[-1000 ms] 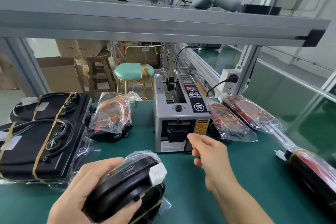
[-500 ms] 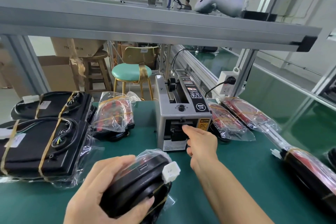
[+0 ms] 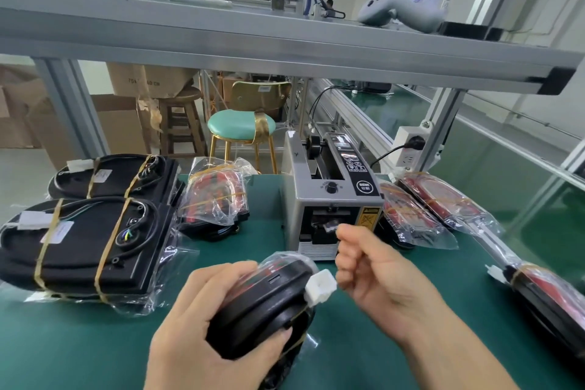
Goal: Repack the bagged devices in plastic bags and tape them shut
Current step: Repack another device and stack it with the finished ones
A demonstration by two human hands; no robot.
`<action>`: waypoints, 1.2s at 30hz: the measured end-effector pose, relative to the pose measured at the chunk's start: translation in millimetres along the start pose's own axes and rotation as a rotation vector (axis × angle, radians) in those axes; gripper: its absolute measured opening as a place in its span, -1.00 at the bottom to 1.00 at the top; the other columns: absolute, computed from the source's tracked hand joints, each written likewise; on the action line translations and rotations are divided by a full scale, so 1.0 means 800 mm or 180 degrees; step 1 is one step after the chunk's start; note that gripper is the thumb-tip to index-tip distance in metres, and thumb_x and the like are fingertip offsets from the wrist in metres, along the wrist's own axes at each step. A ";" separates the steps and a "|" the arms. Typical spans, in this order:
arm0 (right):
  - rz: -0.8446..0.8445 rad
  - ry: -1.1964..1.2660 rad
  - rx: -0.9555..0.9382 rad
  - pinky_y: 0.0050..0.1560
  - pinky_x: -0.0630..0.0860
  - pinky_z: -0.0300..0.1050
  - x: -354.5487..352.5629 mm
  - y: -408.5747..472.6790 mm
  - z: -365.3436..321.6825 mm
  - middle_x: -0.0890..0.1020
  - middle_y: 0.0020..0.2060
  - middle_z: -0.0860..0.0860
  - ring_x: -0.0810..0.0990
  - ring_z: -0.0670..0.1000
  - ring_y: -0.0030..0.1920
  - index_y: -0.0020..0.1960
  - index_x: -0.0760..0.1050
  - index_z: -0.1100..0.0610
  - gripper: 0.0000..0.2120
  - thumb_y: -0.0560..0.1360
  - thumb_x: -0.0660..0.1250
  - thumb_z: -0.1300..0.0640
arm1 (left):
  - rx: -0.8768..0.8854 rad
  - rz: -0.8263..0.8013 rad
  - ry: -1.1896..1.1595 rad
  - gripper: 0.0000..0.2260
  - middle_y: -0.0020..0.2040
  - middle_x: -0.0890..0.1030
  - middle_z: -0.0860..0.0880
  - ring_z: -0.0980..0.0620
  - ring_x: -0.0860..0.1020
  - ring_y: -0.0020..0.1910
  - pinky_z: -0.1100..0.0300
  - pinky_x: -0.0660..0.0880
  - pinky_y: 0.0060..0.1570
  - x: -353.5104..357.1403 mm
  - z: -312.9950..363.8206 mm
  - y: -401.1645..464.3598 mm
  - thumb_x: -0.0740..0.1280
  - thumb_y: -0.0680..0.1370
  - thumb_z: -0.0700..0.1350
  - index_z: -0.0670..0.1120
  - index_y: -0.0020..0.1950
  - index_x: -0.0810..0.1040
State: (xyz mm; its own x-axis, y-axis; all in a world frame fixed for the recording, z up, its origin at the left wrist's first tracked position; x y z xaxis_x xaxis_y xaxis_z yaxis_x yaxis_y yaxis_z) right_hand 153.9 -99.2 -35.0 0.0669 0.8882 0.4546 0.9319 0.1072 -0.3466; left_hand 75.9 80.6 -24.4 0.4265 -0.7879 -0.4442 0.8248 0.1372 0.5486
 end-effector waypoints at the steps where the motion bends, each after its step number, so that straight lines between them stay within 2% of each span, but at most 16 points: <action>1: -0.0190 -0.0153 -0.0088 -0.36 0.37 -0.27 0.006 -0.015 -0.010 0.45 -0.43 -0.06 0.42 -0.13 -0.44 -0.42 0.51 0.03 -0.82 0.20 0.52 0.10 | 0.0089 -0.0013 0.0025 -0.46 0.04 0.55 0.25 0.22 0.57 -0.03 0.46 0.44 0.02 0.000 0.005 -0.001 0.67 0.08 -0.03 0.06 0.02 0.63; 3: -0.0421 -0.0485 -0.0251 -0.10 0.40 -0.17 0.015 -0.039 -0.026 0.56 -0.30 -0.07 0.52 -0.11 -0.24 -0.36 0.61 0.02 -0.84 0.12 0.55 0.03 | 0.0069 0.0276 0.0118 -0.49 -0.03 0.57 0.19 0.25 0.54 -0.07 0.58 0.36 -0.01 0.002 0.018 -0.007 0.69 0.09 -0.04 0.01 -0.02 0.64; 5: -0.0613 -0.0811 -0.0405 0.06 0.35 -0.10 0.028 -0.055 -0.034 0.61 -0.20 -0.10 0.52 -0.11 -0.08 -0.28 0.67 -0.01 -0.73 0.06 0.49 -0.07 | 0.0109 0.0657 0.0138 -0.56 -0.06 0.57 0.07 0.23 0.53 -0.09 0.54 0.37 -0.03 0.005 0.039 -0.012 0.60 0.13 -0.04 -0.02 -0.03 0.65; 6: -0.0682 -0.0984 -0.0471 0.11 0.32 -0.08 0.035 -0.061 -0.034 0.64 -0.14 -0.12 0.52 -0.11 -0.03 -0.24 0.69 0.01 -0.68 0.05 0.48 -0.09 | 0.0175 0.0782 0.0206 -0.58 -0.05 0.56 0.01 0.18 0.53 -0.10 0.46 0.42 -0.03 0.005 0.048 -0.013 0.56 0.14 -0.05 -0.03 -0.03 0.66; 8: -0.0671 -0.1254 -0.0594 0.18 0.31 -0.10 0.041 -0.066 -0.030 0.67 -0.01 -0.16 0.55 -0.15 0.03 -0.24 0.69 0.09 -0.63 0.04 0.47 -0.10 | 0.0108 0.0942 0.0555 -0.59 -0.01 0.55 -0.09 -0.06 0.52 -0.06 0.18 0.46 0.00 0.003 0.051 -0.013 0.54 0.14 -0.06 -0.09 -0.03 0.68; 9: -0.0639 -0.1324 -0.0630 0.19 0.32 -0.12 0.041 -0.067 -0.028 0.66 0.02 -0.17 0.56 -0.19 0.04 -0.28 0.69 0.10 -0.65 0.04 0.46 -0.09 | 0.0132 0.0921 0.0707 -0.59 0.01 0.55 -0.12 -0.13 0.50 -0.03 0.11 0.45 0.03 0.004 0.050 -0.013 0.54 0.14 -0.07 -0.13 -0.04 0.68; 10: -0.0610 -0.1359 -0.0645 0.17 0.33 -0.14 0.040 -0.068 -0.027 0.66 0.04 -0.18 0.57 -0.22 0.03 -0.33 0.68 0.09 -0.71 0.04 0.46 -0.07 | 0.0167 0.0879 0.0792 -0.57 0.02 0.55 -0.13 -0.15 0.49 -0.01 0.13 0.43 0.08 0.004 0.052 -0.011 0.53 0.15 -0.08 -0.17 -0.02 0.68; 13: -0.0501 -0.1399 -0.0673 0.05 0.33 -0.20 0.038 -0.069 -0.025 0.65 0.03 -0.14 0.57 -0.29 0.02 -0.42 0.65 0.09 -0.88 0.12 0.45 0.05 | 0.0157 0.0764 0.0525 -0.47 -0.02 0.56 -0.04 -0.03 0.52 -0.06 0.47 0.35 0.05 0.006 0.060 -0.011 0.51 0.19 -0.11 -0.19 0.14 0.60; 15: -0.0379 -0.1399 -0.0755 0.00 0.32 -0.24 0.035 -0.072 -0.027 0.65 0.02 -0.12 0.56 -0.30 0.03 -0.45 0.63 0.11 -0.90 0.14 0.42 0.08 | 0.0102 0.0734 0.0254 -0.43 -0.04 0.55 0.00 0.06 0.51 -0.08 0.57 0.32 0.00 0.008 0.065 -0.012 0.51 0.19 -0.10 -0.10 0.19 0.53; 17: -0.0311 -0.1424 -0.0824 -0.02 0.32 -0.26 0.035 -0.076 -0.028 0.64 0.04 -0.09 0.54 -0.33 0.05 -0.47 0.62 0.11 -0.91 0.14 0.41 0.10 | 0.0143 0.0829 0.0068 -0.44 -0.01 0.53 0.00 0.18 0.48 -0.07 0.59 0.32 -0.06 0.008 0.070 -0.013 0.52 0.18 -0.10 -0.03 0.15 0.45; 20: -0.0362 -0.1581 -0.0811 0.03 0.31 -0.27 0.039 -0.082 -0.025 0.61 0.09 -0.01 0.49 -0.35 0.14 -0.52 0.58 0.10 -0.88 0.16 0.40 0.09 | 0.0215 0.0972 -0.0046 -0.50 0.02 0.50 -0.01 0.23 0.45 -0.02 0.47 0.39 -0.16 0.009 0.075 -0.015 0.53 0.18 -0.14 -0.01 0.03 0.40; 22: -0.0350 -0.1650 -0.0774 0.06 0.30 -0.26 0.038 -0.083 -0.022 0.60 0.10 0.02 0.47 -0.35 0.17 -0.54 0.56 0.09 -0.86 0.16 0.41 0.08 | 0.0249 0.1022 -0.0012 -0.53 0.02 0.49 0.01 0.13 0.47 -0.04 0.32 0.42 -0.22 0.010 0.077 -0.017 0.53 0.19 -0.16 -0.01 -0.01 0.39; 25: -0.0314 -0.1663 -0.0708 0.07 0.29 -0.24 0.033 -0.082 -0.018 0.60 0.11 -0.03 0.46 -0.36 0.17 -0.51 0.59 0.09 -0.88 0.16 0.41 0.07 | 0.0240 0.1090 0.0055 -0.55 0.01 0.48 0.03 0.06 0.49 -0.07 0.21 0.43 -0.28 0.010 0.076 -0.019 0.54 0.21 -0.15 0.00 -0.03 0.40; 30: -0.0337 -0.1478 -0.0543 0.02 0.32 -0.25 0.033 -0.079 -0.009 0.62 0.04 -0.13 0.54 -0.29 0.08 -0.46 0.62 0.12 -0.89 0.14 0.40 0.08 | 0.0250 0.1116 0.0053 -0.57 0.00 0.46 0.09 0.02 0.51 -0.11 0.15 0.45 -0.29 0.013 0.074 -0.021 0.54 0.22 -0.15 0.03 -0.04 0.41; 34: -0.0470 -0.1434 -0.0500 0.13 0.35 -0.18 0.036 -0.076 -0.009 0.62 0.03 -0.10 0.56 -0.27 0.06 -0.43 0.62 0.12 -0.89 0.17 0.39 0.09 | 0.0290 0.1085 0.0073 -0.57 -0.04 0.51 0.03 -0.02 0.53 -0.13 0.14 0.45 -0.28 0.014 0.070 -0.023 0.55 0.21 -0.16 0.04 -0.06 0.42; 36: -0.0519 -0.1284 -0.0462 0.16 0.37 -0.12 0.035 -0.073 -0.008 0.63 0.00 -0.09 0.58 -0.18 0.02 -0.34 0.65 0.14 -0.87 0.17 0.39 0.11 | 0.0336 0.1084 0.0080 -0.59 -0.06 0.52 0.00 -0.05 0.53 -0.13 0.09 0.47 -0.28 0.013 0.069 -0.023 0.55 0.22 -0.16 0.03 -0.06 0.43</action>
State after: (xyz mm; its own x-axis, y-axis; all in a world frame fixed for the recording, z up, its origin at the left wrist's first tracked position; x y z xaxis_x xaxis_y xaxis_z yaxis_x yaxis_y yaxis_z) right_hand 103.4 -84.0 3.5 -0.2022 0.9710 0.1279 0.9609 0.2219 -0.1655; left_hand 44.6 36.3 -0.1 0.6804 -0.6924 -0.2399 0.5914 0.3256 0.7377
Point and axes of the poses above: each hand's wrist, its own y-axis towards the middle knuckle, its own x-axis out of the palm, z = x × y, the point moved 6 cm from there along y, towards the middle knuckle
